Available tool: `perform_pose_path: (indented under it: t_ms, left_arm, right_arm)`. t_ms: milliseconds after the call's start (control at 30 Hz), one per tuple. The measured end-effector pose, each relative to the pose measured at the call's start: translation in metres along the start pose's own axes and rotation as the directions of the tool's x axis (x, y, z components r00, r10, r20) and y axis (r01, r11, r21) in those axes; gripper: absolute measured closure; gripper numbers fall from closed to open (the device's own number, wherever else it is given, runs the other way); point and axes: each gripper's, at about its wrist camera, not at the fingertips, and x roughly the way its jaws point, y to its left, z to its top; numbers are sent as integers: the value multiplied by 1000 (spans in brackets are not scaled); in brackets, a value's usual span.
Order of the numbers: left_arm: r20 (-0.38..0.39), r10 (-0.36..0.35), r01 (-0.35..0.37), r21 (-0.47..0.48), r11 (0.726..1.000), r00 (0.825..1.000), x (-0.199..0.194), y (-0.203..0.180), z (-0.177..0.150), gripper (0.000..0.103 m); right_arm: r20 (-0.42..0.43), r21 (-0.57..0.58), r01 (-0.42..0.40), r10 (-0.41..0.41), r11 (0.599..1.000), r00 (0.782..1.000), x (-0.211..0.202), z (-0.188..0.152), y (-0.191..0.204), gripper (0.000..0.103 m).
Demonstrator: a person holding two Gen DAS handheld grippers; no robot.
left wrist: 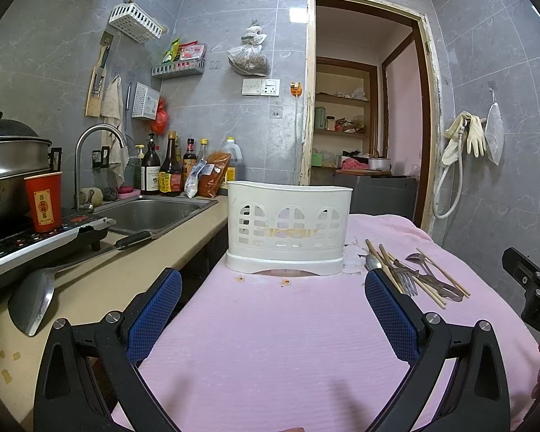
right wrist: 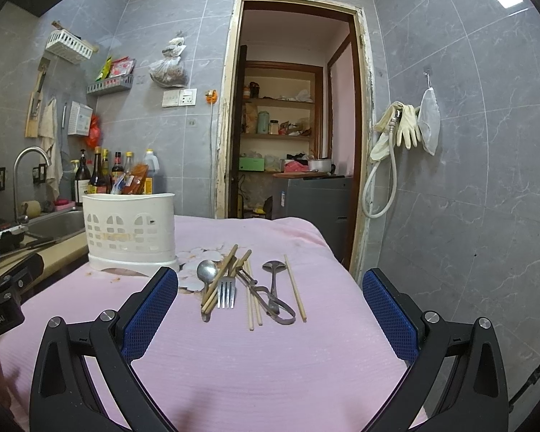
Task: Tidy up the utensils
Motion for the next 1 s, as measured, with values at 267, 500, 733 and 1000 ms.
perform_pose_path:
  t_ms: [267, 500, 733, 1000]
  left_arm:
    - [0, 0, 0, -2, 1000, 1000, -1, 2, -1, 3]
    - [0, 1, -1, -1, 1000, 1000, 0, 2, -1, 3]
    - [0, 2, -2, -1, 1000, 1000, 0, 2, -1, 3]
    - [0, 2, -2, 0, 1000, 1000, -1, 3, -1, 3]
  right_arm:
    - [-1, 1, -1, 1, 1000, 1000, 0, 0, 0, 0]
    - [-2, 0, -1, 1, 1000, 1000, 1, 0, 1, 0]
    - [0, 5, 5, -5, 1000, 1000, 0, -1, 7, 0]
    - [-5, 9, 0, 1, 1000, 1000, 0, -3, 3, 0]
